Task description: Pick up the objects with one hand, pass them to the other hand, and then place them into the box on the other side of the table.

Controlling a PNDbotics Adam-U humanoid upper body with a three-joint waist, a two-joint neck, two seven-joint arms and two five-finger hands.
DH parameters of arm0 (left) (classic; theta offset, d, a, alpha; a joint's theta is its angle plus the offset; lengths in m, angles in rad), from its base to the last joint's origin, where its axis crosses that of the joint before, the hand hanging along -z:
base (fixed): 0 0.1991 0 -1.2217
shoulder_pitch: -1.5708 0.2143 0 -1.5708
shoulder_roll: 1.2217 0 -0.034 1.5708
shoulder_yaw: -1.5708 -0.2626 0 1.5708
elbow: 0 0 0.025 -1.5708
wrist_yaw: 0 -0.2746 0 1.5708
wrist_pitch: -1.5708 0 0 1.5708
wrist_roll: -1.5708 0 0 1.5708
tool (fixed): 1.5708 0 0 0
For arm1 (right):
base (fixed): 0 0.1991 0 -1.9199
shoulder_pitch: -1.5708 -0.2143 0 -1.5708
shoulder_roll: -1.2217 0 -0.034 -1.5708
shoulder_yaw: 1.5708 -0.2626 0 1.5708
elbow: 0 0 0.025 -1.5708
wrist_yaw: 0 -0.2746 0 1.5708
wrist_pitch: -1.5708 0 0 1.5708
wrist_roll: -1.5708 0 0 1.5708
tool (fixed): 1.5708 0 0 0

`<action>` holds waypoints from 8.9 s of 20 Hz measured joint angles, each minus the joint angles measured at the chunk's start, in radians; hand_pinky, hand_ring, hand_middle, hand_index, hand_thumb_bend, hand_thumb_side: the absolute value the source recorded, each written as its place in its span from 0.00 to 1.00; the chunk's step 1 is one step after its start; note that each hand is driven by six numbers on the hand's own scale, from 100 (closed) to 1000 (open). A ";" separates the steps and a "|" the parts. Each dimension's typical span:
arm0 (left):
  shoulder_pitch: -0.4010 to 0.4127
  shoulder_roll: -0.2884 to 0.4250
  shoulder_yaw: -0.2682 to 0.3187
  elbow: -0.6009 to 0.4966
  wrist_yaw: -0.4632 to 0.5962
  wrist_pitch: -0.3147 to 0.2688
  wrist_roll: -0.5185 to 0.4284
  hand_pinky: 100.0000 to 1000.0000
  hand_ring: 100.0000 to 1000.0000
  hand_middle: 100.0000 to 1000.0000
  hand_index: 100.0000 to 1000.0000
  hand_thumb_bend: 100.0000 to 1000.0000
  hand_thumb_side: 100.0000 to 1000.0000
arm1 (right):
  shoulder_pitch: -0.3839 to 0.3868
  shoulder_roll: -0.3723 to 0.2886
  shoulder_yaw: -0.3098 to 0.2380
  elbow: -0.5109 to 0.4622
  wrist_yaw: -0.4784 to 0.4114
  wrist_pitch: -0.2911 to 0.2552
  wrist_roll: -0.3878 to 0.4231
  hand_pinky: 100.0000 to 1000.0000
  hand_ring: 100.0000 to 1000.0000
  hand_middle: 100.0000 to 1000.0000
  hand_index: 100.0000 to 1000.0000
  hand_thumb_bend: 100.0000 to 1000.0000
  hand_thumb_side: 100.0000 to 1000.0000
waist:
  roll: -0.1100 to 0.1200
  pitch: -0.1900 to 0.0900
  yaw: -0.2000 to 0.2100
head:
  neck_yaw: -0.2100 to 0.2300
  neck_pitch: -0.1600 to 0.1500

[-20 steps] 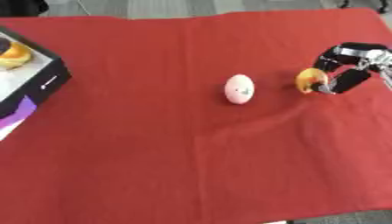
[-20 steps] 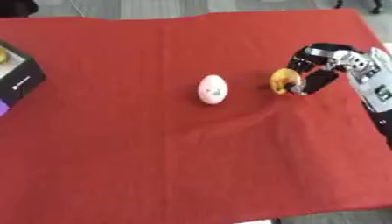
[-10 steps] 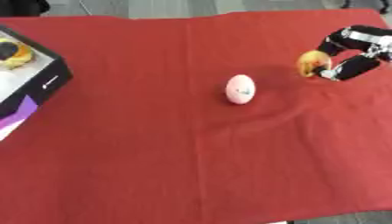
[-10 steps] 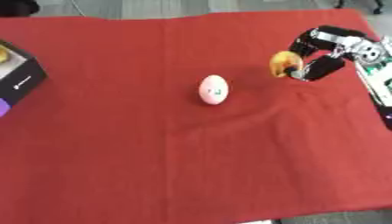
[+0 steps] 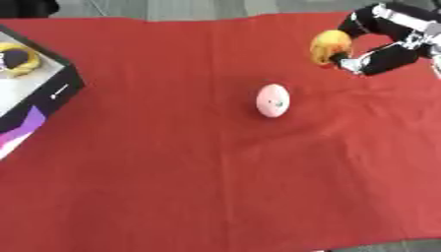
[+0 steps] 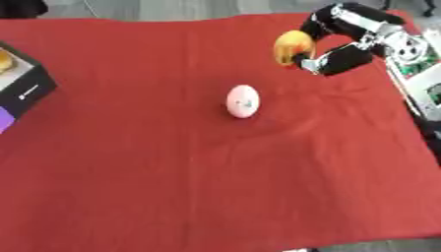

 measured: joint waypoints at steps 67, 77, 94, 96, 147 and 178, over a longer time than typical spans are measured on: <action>-0.287 -0.040 -0.335 -0.207 -0.191 0.145 -0.413 0.86 0.78 0.77 0.77 0.82 0.32 | -0.139 0.462 0.385 0.051 0.197 -0.129 -0.304 0.80 0.55 0.50 0.60 0.09 0.00 | 0.019 -0.001 0.040 | -0.017 -0.009; -0.304 -0.054 -0.367 -0.209 -0.245 0.181 -0.445 0.86 0.78 0.77 0.77 0.80 0.30 | -0.142 0.478 0.402 0.064 0.249 -0.122 -0.338 0.80 0.56 0.51 0.61 0.05 0.00 | 0.019 -0.001 0.041 | -0.018 -0.009; -0.314 -0.080 -0.402 -0.160 -0.345 0.149 -0.459 0.84 0.75 0.71 0.70 0.54 0.28 | -0.151 0.486 0.420 0.038 0.225 -0.105 -0.346 0.80 0.56 0.52 0.61 0.04 0.00 | 0.019 -0.001 0.041 | -0.015 -0.009; -0.314 -0.080 -0.404 -0.160 -0.348 0.148 -0.445 0.83 0.75 0.70 0.68 0.51 0.29 | -0.151 0.486 0.420 0.033 0.222 -0.102 -0.344 0.80 0.56 0.52 0.61 0.04 0.00 | 0.019 -0.001 0.040 | -0.015 -0.009; -0.262 -0.043 -0.388 -0.267 -0.321 0.175 -0.395 0.79 0.61 0.47 0.46 0.18 0.12 | -0.141 0.467 0.426 0.019 0.225 -0.083 -0.328 0.80 0.55 0.52 0.61 0.08 0.00 | 0.019 -0.001 0.037 | -0.013 -0.023; -0.216 -0.008 -0.356 -0.295 -0.166 0.179 -0.287 0.75 0.53 0.42 0.46 0.33 0.00 | -0.132 0.460 0.427 0.016 0.297 -0.097 -0.247 0.92 0.78 0.80 0.95 0.60 0.44 | 0.018 0.000 0.035 | -0.012 -0.026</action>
